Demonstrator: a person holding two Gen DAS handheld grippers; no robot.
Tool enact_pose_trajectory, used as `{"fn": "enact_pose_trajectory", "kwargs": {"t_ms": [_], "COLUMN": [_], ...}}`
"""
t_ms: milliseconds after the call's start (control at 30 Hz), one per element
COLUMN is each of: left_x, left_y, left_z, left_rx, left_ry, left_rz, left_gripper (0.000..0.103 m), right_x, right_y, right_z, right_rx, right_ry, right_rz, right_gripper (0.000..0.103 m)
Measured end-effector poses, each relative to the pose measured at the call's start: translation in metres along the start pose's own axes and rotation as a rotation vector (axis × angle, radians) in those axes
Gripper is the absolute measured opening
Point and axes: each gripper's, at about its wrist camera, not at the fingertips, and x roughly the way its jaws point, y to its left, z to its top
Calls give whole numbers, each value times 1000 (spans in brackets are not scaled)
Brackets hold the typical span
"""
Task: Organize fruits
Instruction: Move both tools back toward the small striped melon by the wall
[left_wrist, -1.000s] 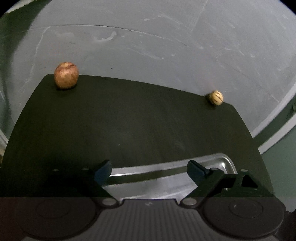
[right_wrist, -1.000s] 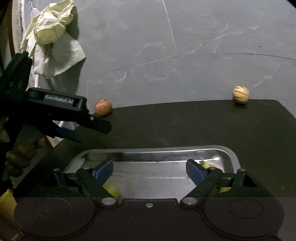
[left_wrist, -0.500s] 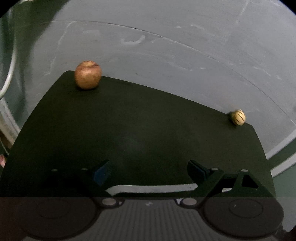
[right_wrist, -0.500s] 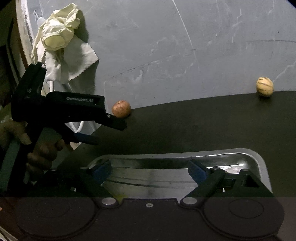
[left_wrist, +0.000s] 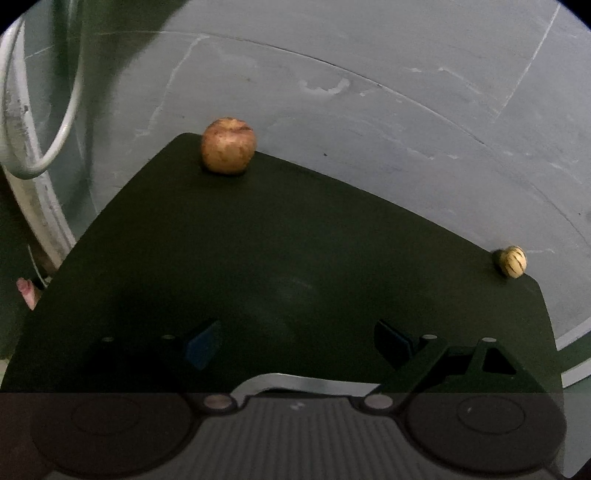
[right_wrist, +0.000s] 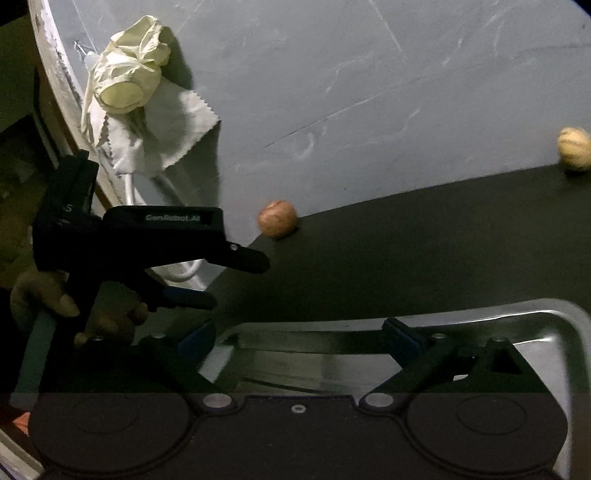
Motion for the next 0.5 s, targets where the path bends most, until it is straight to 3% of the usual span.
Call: {"fn": "enact_pose_trajectory", "kwargs": {"t_ms": [300,500], "left_x": [-1,-1], "left_y": [7,8], "left_z": [1,5], "left_rx": [-44,-74], "left_ry": [-3,-15], "left_rz": [61,80], "left_gripper": [94,94], "right_x": [13,-1], "right_y": [-1,-14], "right_z": [2,29], "right_rx": [67,106], "right_ry": [59,13], "right_rz": [80,89], "right_gripper": [98,99]}}
